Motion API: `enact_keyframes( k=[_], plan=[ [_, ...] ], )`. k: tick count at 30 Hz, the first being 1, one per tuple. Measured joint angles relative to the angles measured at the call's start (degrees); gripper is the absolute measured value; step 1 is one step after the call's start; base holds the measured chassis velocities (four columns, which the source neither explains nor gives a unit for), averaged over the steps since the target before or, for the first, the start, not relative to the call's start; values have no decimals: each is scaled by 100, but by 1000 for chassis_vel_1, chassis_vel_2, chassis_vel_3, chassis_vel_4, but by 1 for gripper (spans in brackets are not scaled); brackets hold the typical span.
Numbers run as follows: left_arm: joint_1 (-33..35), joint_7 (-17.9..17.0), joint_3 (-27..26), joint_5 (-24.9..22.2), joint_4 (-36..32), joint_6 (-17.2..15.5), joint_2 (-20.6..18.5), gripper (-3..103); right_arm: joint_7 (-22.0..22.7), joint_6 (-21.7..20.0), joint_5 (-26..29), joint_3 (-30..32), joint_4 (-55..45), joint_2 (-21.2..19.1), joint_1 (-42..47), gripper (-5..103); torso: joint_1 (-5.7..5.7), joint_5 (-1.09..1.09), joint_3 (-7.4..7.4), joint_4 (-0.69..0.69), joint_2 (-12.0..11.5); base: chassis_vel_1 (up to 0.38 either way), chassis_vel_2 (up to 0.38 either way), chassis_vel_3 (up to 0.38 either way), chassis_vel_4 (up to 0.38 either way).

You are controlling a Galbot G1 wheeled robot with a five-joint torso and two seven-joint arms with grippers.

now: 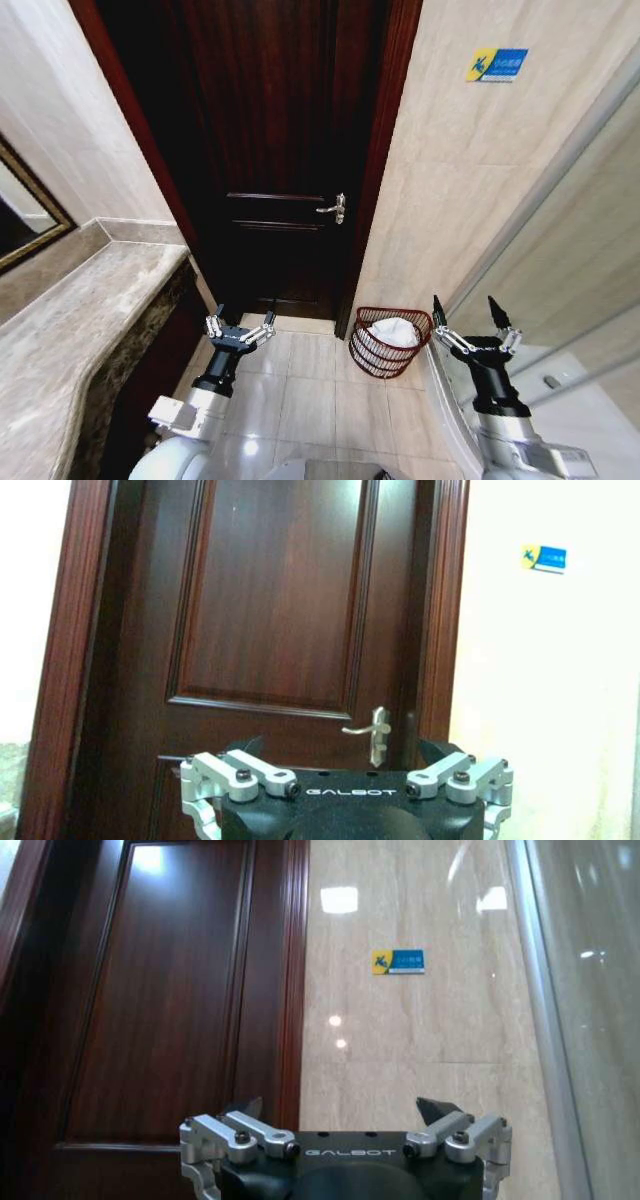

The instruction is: Discard the used towel into the hamper.

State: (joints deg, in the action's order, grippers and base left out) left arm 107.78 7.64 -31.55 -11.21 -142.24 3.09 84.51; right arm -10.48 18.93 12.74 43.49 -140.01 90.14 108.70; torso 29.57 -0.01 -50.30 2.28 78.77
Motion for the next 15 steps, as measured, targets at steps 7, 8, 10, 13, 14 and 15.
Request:
enact_keyframes(
  k=[7, 8, 10, 13, 14, 15],
  plan=[
    [0, 0, 0, 0, 0, 0, 0, 100, -5, 7, -2, 5, -2, 7, 2, 100, 1, 0, 0, 0, 0, 132, -128, -137, 119],
    [0, 0, 0, 0, 0, 0, 0, 100, -6, 6, -7, -7, -1, 8, 2, 100, 1, 0, 0, 0, 0, 149, -124, -130, 127],
    [0, 0, 0, 0, 0, 0, 0, 100, -8, 6, -13, -17, -2, 9, 2, 100, 1, 2, 0, 0, 0, 149, -124, -123, 153],
    [0, 0, 0, 0, 0, 0, 0, 100, -9, 5, -36, -41, -3, 10, 1, 100, 0, 1, 0, 1, 0, 117, -141, -121, 137],
    [0, 0, 0, 0, 0, 0, 0, 100, -9, 5, -36, -41, -3, 10, 1, 100, 0, 1, 0, 1, 0, 112, -146, -124, 126],
    [0, 0, 0, 0, 0, 0, 0, 100, -9, 4, -36, -42, -5, 10, 1, 100, 1, 1, 0, -1, 0, 125, -139, -117, 112]
  ],
)
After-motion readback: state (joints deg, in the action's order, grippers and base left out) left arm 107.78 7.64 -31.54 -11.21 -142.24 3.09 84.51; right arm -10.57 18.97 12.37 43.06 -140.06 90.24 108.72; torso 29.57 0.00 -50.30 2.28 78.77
